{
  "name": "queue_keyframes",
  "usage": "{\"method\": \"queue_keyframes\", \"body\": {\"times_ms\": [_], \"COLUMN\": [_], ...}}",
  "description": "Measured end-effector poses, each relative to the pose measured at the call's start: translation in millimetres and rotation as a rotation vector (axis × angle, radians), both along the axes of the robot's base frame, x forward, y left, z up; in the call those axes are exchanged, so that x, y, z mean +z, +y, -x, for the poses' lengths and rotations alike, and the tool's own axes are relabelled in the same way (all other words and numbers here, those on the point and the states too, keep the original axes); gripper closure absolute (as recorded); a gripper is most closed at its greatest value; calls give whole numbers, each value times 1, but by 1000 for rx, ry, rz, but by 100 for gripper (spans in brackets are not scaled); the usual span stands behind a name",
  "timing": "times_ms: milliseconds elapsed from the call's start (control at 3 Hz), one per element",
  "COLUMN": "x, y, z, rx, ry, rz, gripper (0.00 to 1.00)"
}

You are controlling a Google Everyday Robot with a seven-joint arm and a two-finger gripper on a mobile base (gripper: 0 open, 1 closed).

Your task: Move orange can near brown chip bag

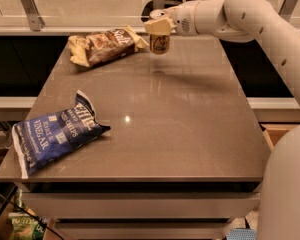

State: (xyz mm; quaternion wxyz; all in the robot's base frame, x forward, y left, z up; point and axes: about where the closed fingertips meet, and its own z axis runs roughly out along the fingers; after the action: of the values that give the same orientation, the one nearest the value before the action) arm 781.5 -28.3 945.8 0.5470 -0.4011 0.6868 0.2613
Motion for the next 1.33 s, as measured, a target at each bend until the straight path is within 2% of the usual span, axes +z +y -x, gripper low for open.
{"method": "queue_keyframes", "body": {"times_ms": [1000, 1333], "x": [-48, -48], "y": [20, 23], "z": [-1, -1], "rx": [42, 47], "ry": [89, 90], "rz": [-9, -9], "gripper": [100, 84]}}
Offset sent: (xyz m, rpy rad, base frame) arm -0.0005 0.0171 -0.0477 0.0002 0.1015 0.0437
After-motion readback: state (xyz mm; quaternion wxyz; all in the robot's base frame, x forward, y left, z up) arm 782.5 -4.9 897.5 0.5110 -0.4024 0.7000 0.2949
